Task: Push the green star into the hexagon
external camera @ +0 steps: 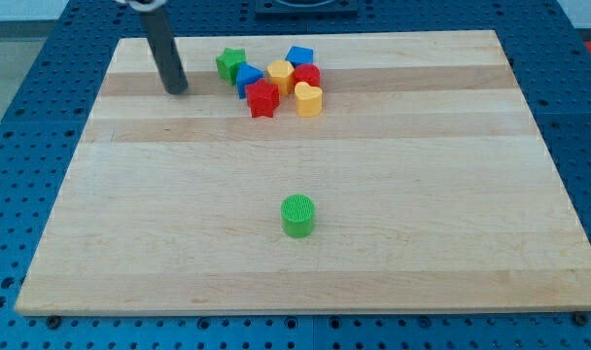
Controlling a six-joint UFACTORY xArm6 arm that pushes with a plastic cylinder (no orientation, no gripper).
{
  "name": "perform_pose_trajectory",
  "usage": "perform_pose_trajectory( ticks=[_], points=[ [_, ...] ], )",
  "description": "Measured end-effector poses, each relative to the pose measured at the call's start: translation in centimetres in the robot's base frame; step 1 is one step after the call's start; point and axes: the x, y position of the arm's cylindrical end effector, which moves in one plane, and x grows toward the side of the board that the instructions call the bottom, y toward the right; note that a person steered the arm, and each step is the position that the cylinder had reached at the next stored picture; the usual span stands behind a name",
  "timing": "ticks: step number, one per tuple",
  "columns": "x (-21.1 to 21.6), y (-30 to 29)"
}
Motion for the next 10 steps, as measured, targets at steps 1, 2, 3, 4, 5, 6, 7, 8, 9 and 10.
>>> perform_pose_trajectory(
  ticks=[1,2,3,4,5,6,7,8,9,10],
  points=[
    [-3.0,2.2],
    [-4.0,2.8],
    [-4.4,6.9],
    [-5.7,4.2],
    [-7.6,3.5],
    [-9.0,5.6],
    [-9.2,9.1],
    [-9.2,11.5],
    [-12.1,12.5],
    [-12.1,18.8]
  ],
)
